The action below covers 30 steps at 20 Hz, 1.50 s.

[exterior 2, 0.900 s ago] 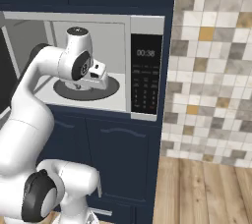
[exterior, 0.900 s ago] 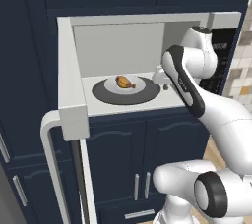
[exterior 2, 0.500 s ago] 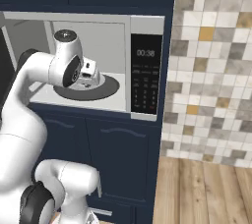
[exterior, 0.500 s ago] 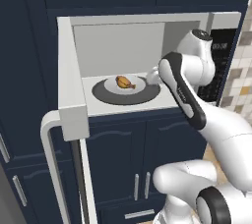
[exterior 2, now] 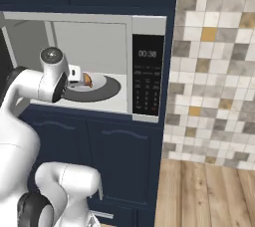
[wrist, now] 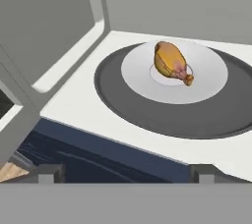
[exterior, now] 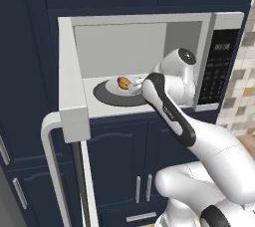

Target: Pick the chicken drumstick from the microwave and place it on plate located on the counter.

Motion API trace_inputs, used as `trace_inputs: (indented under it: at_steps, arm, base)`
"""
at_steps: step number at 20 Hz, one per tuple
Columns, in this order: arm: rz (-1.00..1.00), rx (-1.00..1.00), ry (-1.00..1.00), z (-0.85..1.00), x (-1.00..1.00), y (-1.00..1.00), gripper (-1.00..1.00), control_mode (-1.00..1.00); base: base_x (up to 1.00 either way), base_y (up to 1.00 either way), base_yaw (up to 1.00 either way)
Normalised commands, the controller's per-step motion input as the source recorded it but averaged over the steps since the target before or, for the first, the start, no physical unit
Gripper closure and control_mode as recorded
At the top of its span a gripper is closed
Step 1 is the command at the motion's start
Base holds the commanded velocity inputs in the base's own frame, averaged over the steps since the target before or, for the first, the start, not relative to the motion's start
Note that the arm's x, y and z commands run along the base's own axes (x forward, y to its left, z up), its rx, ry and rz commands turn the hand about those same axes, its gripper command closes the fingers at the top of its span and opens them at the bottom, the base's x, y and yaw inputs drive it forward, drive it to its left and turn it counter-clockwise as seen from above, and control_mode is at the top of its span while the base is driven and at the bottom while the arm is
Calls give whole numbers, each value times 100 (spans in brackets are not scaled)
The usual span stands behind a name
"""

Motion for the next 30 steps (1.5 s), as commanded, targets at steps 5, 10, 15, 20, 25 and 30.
trace_inputs:
  at_steps: [5, 10, 15, 20, 25, 30]
  arm:
    - [1, 0, 0, 0, 75, 2, -100, -100]
    - [0, 0, 0, 0, 68, 0, -100, -100]
    - [0, 0, 0, -1, 58, 0, -100, -100]
    - [0, 0, 0, -7, 48, 0, -100, -100]
    - [3, 0, 0, -39, 34, -10, -100, -100]
    - [2, 0, 0, -31, 28, 0, -100, -100]
  base:
    - [0, 0, 0]
    - [0, 0, 0]
    - [0, 0, 0]
    - [0, 0, 0]
    - [0, 0, 0]
    - [0, 0, 0]
